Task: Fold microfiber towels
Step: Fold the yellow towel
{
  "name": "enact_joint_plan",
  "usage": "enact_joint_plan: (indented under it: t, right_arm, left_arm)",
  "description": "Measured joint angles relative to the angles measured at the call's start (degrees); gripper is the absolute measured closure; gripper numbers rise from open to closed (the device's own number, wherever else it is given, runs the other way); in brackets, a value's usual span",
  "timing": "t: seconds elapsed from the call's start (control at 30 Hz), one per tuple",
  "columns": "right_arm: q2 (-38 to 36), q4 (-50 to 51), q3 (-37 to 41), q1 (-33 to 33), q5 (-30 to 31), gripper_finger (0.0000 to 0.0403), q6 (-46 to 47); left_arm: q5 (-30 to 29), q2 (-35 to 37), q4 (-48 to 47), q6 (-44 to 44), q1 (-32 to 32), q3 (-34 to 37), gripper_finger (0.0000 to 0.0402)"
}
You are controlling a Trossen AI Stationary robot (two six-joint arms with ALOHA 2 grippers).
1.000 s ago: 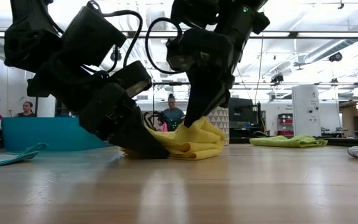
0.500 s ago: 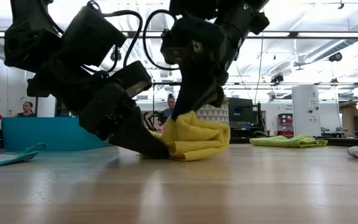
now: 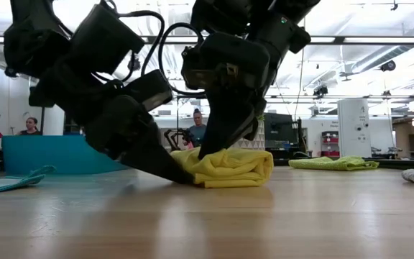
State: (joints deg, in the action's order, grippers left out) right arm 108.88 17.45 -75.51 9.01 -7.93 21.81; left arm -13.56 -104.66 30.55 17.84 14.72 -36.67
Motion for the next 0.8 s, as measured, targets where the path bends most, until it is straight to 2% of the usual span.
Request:
enact_joint_plan:
  t: [0.17, 0.33, 0.5, 0.7, 0.8]
  right_arm:
    - [0.00, -0.64, 0.34, 0.13, -0.02, 0.0385, -0.84]
    - [0.00, -1.51, 0.35, 0.11, -0.02, 0.0342, -1.56]
    - [-0.73, -1.45, -0.03, 0.11, -0.02, 0.0297, -2.20]
    - [-2.18, -0.77, -0.24, 0.11, -0.02, 0.0274, -3.08]
    - [-3.16, -0.65, -0.24, 0.11, 0.00, 0.0278, -3.13]
  left_arm:
    - [-0.04, 5.10, -8.67, -0.02, 0.00, 0.16, 0.0400]
    - [-0.08, 10.25, -14.07, -0.21, 0.00, 0.17, 0.0400]
    - [-0.62, 13.80, -13.82, -3.30, -0.11, 0.13, 0.0400]
    - [-11.01, 13.77, -11.58, -7.75, -0.74, 0.13, 0.0400]
    - [-12.54, 11.78, -9.22, -8.05, -2.12, 0.13, 0.0400]
